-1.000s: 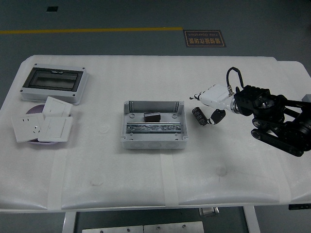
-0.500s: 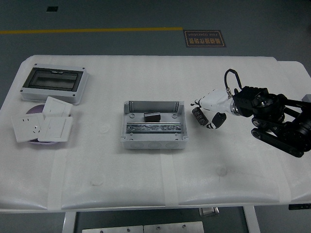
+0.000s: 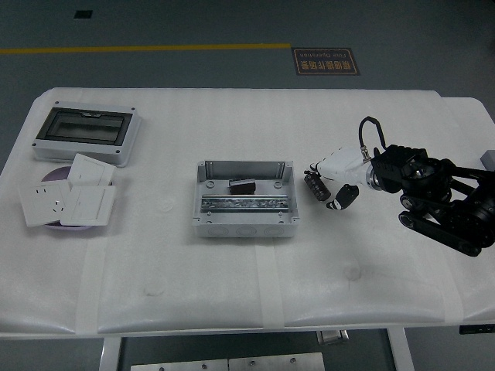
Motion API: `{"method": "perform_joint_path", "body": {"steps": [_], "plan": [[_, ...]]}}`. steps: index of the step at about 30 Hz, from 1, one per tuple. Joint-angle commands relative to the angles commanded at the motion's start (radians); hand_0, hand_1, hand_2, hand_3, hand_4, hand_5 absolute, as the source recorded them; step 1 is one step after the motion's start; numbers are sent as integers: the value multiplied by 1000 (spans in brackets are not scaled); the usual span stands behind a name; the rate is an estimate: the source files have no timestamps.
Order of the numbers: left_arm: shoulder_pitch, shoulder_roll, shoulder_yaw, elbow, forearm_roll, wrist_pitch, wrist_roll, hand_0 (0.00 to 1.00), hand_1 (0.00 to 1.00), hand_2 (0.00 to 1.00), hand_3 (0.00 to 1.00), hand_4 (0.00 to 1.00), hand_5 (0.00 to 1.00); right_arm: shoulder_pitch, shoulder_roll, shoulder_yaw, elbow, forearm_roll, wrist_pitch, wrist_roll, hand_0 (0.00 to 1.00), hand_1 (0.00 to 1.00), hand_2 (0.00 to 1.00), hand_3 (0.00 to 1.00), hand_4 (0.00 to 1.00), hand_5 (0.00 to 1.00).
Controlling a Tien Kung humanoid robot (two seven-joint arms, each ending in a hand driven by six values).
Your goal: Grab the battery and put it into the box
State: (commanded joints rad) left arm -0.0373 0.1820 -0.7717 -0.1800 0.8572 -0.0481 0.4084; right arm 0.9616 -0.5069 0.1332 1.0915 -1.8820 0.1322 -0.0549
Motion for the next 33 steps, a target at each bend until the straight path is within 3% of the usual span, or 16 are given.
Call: {"method": "perform_joint_path", "body": {"steps": [15, 16, 21, 22, 24, 27, 28, 33], "plan": [[-2, -3, -4, 0, 0, 6, -7, 680, 678, 603, 667, 698, 342, -1, 3, -8, -4, 17, -39, 1, 724, 660, 752, 825, 690, 277], [-2, -3, -3, 0, -1, 6, -7, 680, 677, 604, 668, 698, 345, -1, 3, -9, -4, 18, -40, 1, 718, 657, 739, 783, 619, 261], [-2, -3, -5, 0, 1, 7, -8, 680, 677, 604, 668, 698, 345, -4, 4, -9, -3, 16, -47, 2, 718, 657, 739, 783, 619, 261], [-2, -4, -6, 0, 1, 7, -8, 680, 677, 604, 668, 697, 344, -5, 4, -9, -3, 15, -47, 2, 709, 651, 716, 730, 469, 219], [-2, -4, -7, 0, 2, 7, -8, 680, 677, 604, 668, 697, 344, -6, 4, -11, -3, 15, -52, 2, 709, 651, 716, 730, 469, 219], [-1, -4, -9, 0, 4, 8, -8, 680, 677, 604, 668, 697, 344, -8, -1, -20, -1, 23, -74, -2, 709, 651, 716, 730, 469, 219], [-1, -5, -11, 0, 5, 8, -8, 680, 678, 605, 669, 698, 348, -9, -5, -30, 3, 30, -92, -6, 696, 645, 695, 711, 381, 203], [2, -6, -16, 0, 10, 9, -7, 680, 678, 605, 669, 698, 348, -8, -28, -85, 21, 69, -182, -29, 696, 645, 695, 711, 381, 203]]}}
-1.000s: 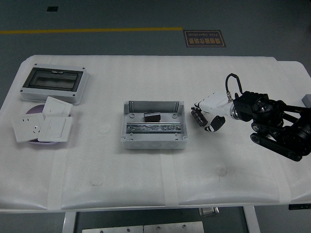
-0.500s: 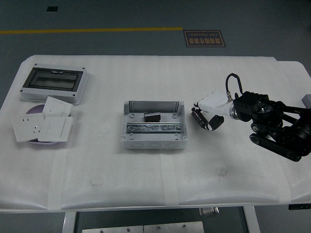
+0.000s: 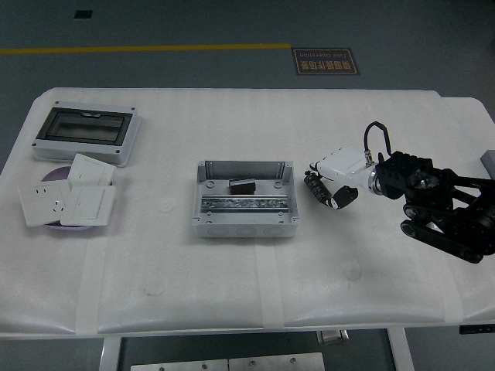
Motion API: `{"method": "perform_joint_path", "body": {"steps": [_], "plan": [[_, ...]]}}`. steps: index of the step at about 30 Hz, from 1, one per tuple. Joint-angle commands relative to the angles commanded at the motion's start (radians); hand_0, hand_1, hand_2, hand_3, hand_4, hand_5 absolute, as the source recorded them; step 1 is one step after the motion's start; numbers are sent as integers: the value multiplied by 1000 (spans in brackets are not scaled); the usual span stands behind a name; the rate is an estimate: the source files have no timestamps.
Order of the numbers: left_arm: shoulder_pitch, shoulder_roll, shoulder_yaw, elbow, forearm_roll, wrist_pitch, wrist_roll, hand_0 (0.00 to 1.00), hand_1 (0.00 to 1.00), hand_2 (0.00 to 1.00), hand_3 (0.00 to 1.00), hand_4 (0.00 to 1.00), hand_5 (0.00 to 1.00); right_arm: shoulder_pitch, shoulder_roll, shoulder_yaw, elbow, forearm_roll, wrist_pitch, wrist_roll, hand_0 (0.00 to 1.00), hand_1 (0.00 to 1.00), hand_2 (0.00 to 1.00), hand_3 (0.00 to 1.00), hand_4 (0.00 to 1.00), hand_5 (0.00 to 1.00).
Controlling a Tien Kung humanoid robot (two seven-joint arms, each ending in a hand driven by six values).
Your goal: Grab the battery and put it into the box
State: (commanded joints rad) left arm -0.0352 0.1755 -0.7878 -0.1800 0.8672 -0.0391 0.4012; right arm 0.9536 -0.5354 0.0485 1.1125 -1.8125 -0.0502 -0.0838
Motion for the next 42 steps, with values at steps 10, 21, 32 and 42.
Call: {"method": "perform_joint_path", "body": {"steps": [10, 21, 32, 42], "plan": [[2, -2, 0, 0, -2, 4, -3, 679, 677, 605, 671, 701, 352, -23, -62, 105, 74, 32, -92, -23, 683, 636, 682, 704, 281, 156], [11, -9, -17, 0, 14, 4, 1, 679, 677, 607, 674, 703, 357, -185, -59, 407, 276, 140, -89, -33, 679, 636, 677, 703, 297, 160], [20, -17, -30, 0, 25, -3, 10, 678, 677, 606, 673, 706, 361, -314, 85, 548, 318, 150, -48, -71, 678, 642, 703, 710, 593, 292], [21, -16, -36, 0, 33, -8, 17, 678, 677, 606, 673, 708, 362, -330, 99, 520, 274, 111, -50, -73, 955, 839, 907, 974, 805, 397]]}}
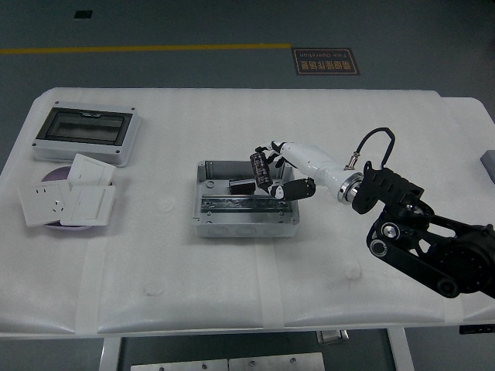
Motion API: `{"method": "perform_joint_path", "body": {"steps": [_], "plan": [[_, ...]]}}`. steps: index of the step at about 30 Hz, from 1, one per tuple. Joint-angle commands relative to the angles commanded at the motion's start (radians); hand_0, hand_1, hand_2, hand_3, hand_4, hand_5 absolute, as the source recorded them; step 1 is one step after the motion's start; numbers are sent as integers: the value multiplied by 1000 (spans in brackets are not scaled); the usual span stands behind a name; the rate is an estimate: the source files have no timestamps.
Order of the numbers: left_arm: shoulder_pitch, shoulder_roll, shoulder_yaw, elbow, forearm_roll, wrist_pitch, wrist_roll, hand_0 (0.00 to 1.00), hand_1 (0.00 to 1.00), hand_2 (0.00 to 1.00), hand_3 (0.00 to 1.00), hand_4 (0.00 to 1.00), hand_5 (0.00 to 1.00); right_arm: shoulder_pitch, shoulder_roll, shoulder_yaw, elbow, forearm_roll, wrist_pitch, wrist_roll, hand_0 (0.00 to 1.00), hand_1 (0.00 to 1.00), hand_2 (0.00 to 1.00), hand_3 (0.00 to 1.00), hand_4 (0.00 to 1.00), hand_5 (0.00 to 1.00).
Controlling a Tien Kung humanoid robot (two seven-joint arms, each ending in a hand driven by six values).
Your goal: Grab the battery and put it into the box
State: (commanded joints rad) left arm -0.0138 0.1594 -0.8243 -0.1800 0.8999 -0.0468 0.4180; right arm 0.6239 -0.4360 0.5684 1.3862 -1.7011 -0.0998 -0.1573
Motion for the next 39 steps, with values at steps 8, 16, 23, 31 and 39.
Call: {"method": "perform_joint_path", "body": {"steps": [8, 16, 23, 31, 39], "plan": [[-1, 1, 1, 0, -2, -1, 2, 678, 677, 574, 671, 705, 356, -1, -18, 2, -7, 20, 0, 4, 998, 946, 991, 998, 918, 466], [-2, 1, 8, 0, -10, -1, 1, 678, 677, 568, 670, 704, 355, -38, -98, 162, -46, 82, -21, 31, 998, 933, 980, 998, 934, 481], [2, 3, 8, 0, -11, -3, 3, 679, 677, 571, 668, 703, 351, -110, -155, 354, -124, 173, -29, 78, 998, 858, 919, 998, 951, 502], [14, 6, 5, 0, -4, -5, 6, 680, 677, 568, 666, 701, 345, -209, -120, 578, -122, 243, -44, 160, 946, 781, 824, 904, 923, 491], [24, -1, 21, 0, -2, -10, 8, 680, 677, 568, 665, 700, 345, -292, -57, 761, -87, 399, -30, 224, 917, 757, 798, 869, 912, 482]]}}
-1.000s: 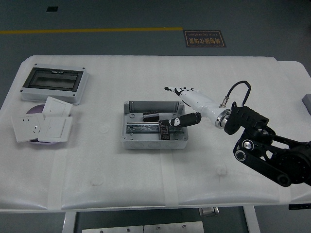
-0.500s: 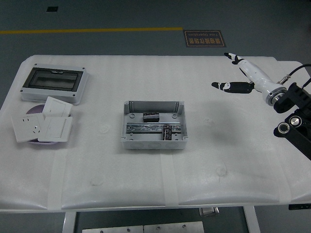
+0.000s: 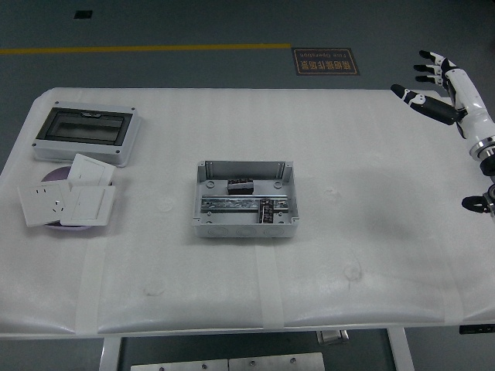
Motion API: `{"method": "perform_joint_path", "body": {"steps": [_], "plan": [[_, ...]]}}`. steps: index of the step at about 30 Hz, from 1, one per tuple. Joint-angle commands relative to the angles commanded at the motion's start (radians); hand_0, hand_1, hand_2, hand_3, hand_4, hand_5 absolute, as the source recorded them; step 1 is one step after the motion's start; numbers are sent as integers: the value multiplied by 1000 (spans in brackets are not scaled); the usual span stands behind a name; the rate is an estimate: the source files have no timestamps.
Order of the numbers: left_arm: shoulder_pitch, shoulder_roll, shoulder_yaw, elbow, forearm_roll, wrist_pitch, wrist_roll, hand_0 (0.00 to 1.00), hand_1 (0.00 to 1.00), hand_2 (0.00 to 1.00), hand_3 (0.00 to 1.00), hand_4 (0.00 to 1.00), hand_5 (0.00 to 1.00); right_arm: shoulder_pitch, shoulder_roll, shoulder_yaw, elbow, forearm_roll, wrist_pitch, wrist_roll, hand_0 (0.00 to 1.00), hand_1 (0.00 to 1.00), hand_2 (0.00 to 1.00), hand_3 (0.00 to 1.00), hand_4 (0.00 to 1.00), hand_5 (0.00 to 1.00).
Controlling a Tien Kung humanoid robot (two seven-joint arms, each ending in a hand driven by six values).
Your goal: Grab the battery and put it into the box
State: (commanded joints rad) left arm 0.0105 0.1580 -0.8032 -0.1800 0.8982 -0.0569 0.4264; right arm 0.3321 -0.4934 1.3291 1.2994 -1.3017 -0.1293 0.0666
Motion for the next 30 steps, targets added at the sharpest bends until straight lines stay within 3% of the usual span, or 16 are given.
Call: {"method": "perform_joint_path", "body": {"steps": [6, 17, 21, 22, 30], "plan": [[9, -7, 21, 0, 19, -10, 5, 680, 677, 571, 664, 699, 343, -43, 35, 65, 45, 147, 36, 36, 898, 751, 790, 857, 911, 483], [18, -8, 40, 0, 6, -12, -2, 681, 677, 574, 663, 698, 339, -84, 30, 122, 126, 388, 60, 63, 813, 728, 775, 849, 902, 480], [17, -8, 43, 0, 0, -12, -2, 681, 677, 574, 663, 698, 339, -92, 27, 133, 138, 402, 58, 63, 813, 728, 775, 849, 902, 480], [16, -7, 46, 0, -2, -12, -3, 681, 677, 575, 663, 698, 339, -92, 25, 135, 139, 398, 55, 64, 773, 710, 763, 837, 885, 467], [11, 0, 59, 0, 1, -14, 1, 681, 677, 577, 662, 697, 337, -87, 33, 119, 173, 224, 1, 58, 765, 706, 759, 832, 880, 463]]}}
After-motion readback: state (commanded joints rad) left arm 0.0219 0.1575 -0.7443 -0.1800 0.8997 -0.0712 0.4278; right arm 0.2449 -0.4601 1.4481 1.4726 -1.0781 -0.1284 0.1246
